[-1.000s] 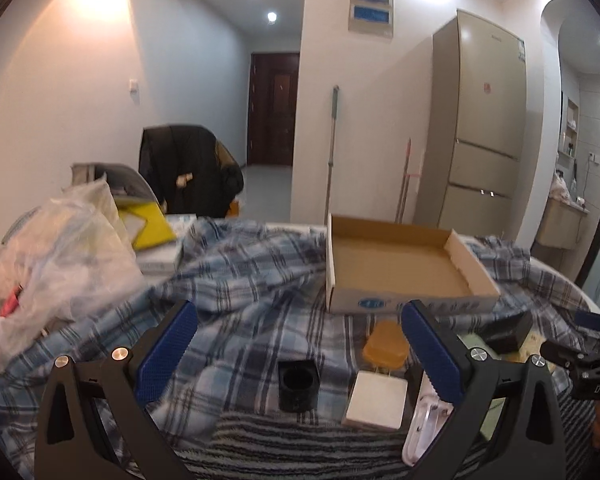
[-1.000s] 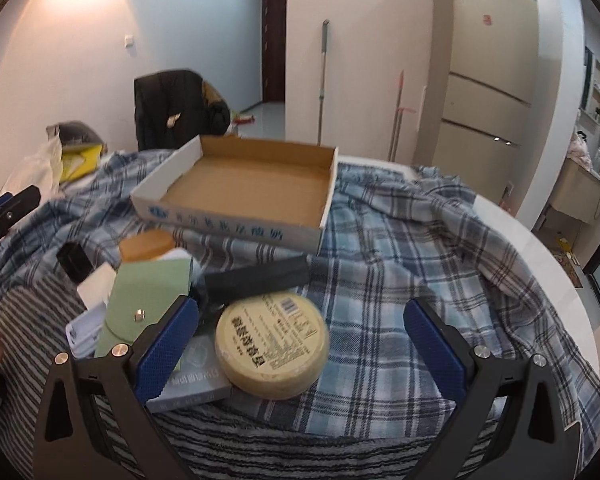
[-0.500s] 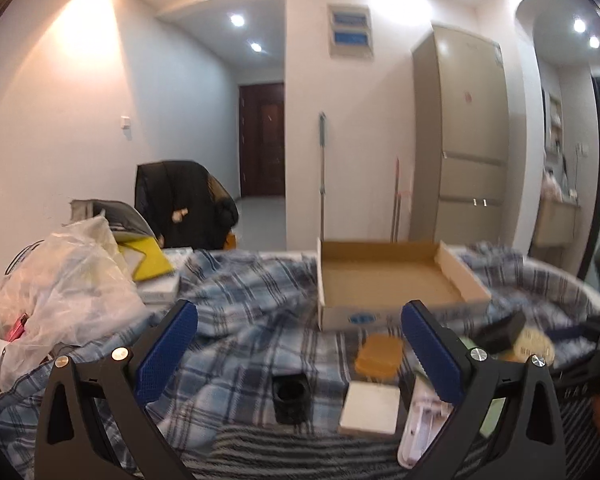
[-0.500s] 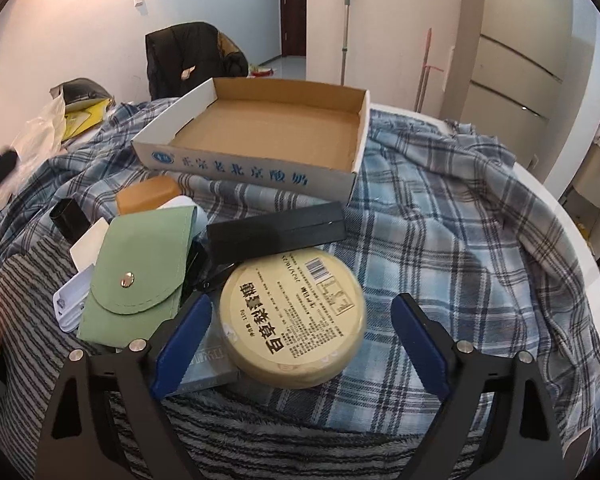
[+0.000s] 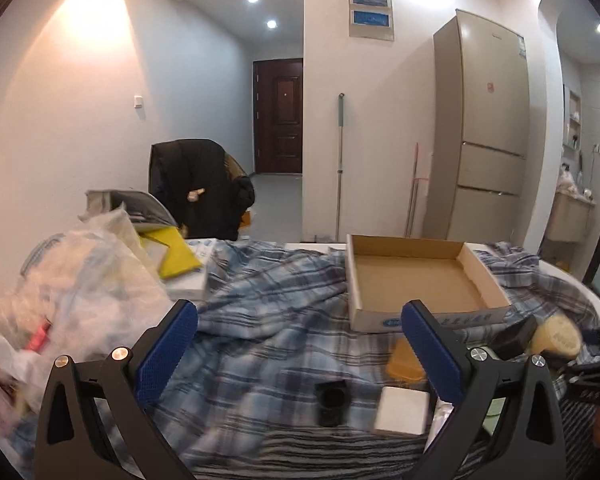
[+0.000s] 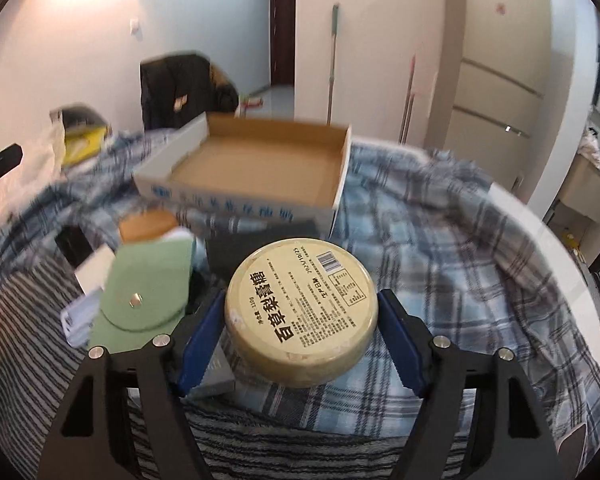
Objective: Organize rigid objects
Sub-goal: 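Reach the right gripper to the round cream tin and close on it, then grasp the black square cup with the left gripper while the right gripper lifts the tin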
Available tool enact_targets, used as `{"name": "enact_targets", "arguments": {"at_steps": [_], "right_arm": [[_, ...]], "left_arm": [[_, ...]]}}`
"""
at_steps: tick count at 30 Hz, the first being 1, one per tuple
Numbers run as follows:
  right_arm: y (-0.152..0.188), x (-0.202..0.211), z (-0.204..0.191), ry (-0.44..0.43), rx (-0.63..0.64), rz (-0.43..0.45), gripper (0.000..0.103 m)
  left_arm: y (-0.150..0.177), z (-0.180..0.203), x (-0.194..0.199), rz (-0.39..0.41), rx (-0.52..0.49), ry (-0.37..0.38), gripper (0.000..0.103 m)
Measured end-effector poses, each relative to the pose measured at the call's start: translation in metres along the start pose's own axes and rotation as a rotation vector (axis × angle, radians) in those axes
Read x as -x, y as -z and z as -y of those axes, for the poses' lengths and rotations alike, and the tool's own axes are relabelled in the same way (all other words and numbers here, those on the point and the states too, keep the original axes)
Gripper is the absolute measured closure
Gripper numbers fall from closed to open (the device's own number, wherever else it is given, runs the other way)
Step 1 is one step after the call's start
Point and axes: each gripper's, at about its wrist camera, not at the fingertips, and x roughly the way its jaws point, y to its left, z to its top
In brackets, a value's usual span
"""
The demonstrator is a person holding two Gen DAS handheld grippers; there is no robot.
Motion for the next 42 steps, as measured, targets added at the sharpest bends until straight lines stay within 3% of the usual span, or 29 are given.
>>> {"name": "enact_targets", "arguments": {"at_steps": [1, 3, 8, 12, 16, 20, 23, 27, 29, 32, 37, 42], "right_arm": [[-0.001, 0.005, -0.001, 0.006, 0.004, 0.025, 0.029], [-0.003, 0.013, -0.002, 0.012, 0.006, 0.066, 0.029], [-0.005, 0.034, -0.003, 0.024, 0.002, 0.164, 0.029], [-0.006, 0.043, -0.004, 0.040, 0.002, 0.200, 0.029], [-0.007, 0.049, 0.001, 0.029, -0.012, 0.211, 0.029], [-0.006, 0.056, 0.003, 0.041, -0.012, 0.232, 0.029], [-0.006, 0.057, 0.004, 0.034, -0.011, 0.234, 0.029], [-0.006, 0.057, 0.003, 0.039, -0.005, 0.234, 0.029], [-0.006, 0.057, 0.003, 0.049, -0.005, 0.237, 0.029], [-0.006, 0.056, 0.005, 0.050, -0.010, 0.230, 0.029], [-0.006, 0.057, 0.005, 0.063, -0.007, 0.236, 0.029], [-0.006, 0.056, 0.007, 0.065, -0.016, 0.236, 0.029]], "left_arm": [[-0.003, -0.002, 0.002, -0.004, -0.016, -0.037, 0.000], [-0.003, -0.003, 0.000, -0.037, -0.030, -0.041, 0.000], [0.008, 0.005, -0.019, -0.242, 0.049, 0.096, 0.000], [0.023, 0.005, -0.059, -0.476, 0.193, 0.164, 0.018], [0.033, 0.008, -0.087, -0.587, 0.219, 0.095, 0.029], [0.034, 0.016, -0.096, -0.600, 0.183, 0.062, 0.031], [0.035, 0.022, -0.103, -0.616, 0.152, 0.055, 0.044], [0.038, 0.033, -0.117, -0.664, 0.076, 0.048, 0.047], [0.041, 0.037, -0.120, -0.670, 0.024, 0.009, 0.061], [0.045, 0.038, -0.123, -0.701, -0.005, 0.021, 0.071], [0.042, 0.025, -0.116, -0.698, 0.079, 0.082, 0.071], [0.026, 0.033, -0.089, -0.601, 0.004, 0.095, 0.071]]}}
